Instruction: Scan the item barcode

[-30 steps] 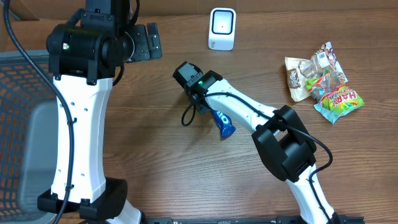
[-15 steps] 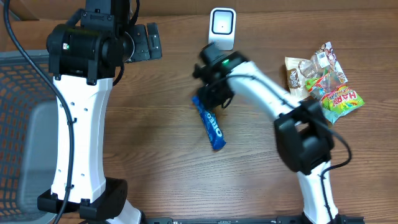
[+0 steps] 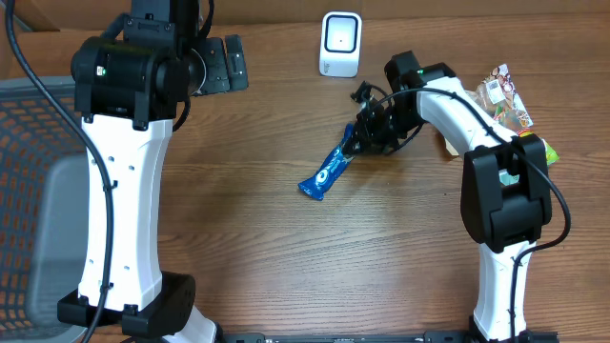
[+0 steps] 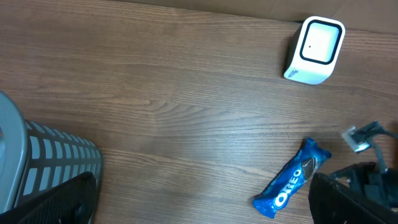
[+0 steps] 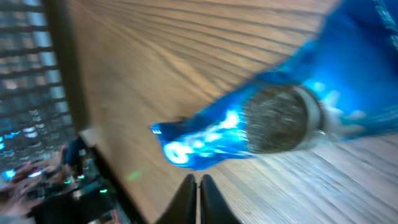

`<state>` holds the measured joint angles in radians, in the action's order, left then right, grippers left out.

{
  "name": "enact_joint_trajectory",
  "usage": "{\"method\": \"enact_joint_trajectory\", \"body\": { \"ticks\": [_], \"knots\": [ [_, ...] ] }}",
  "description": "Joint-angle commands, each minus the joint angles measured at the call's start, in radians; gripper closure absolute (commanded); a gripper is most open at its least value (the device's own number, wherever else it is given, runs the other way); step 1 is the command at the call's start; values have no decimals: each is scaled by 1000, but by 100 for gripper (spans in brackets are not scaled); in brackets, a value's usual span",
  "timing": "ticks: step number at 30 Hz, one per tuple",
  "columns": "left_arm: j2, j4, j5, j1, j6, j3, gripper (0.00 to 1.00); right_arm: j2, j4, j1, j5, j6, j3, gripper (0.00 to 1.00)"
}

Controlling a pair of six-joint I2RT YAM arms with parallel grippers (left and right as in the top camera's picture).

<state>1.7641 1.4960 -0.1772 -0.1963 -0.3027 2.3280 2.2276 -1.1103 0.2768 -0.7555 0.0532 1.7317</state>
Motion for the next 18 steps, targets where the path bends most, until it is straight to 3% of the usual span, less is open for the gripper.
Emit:
{"method": "enact_joint_trajectory", "body": {
  "ticks": [1, 4, 10, 18],
  "knots": [
    [1, -4, -13, 0, 19, -2, 0, -40, 8, -3, 111, -31, 1, 84],
    [1, -5, -13, 0, 19, -2, 0, -40, 0, -1, 133, -31, 24, 69],
    [1, -4, -13, 0, 19, -2, 0, -39, 76, -25, 322, -26, 53, 52],
    [1, -5, -13, 0, 19, -2, 0, 26, 161, -67, 318, -27, 53, 49]
  ]
}}
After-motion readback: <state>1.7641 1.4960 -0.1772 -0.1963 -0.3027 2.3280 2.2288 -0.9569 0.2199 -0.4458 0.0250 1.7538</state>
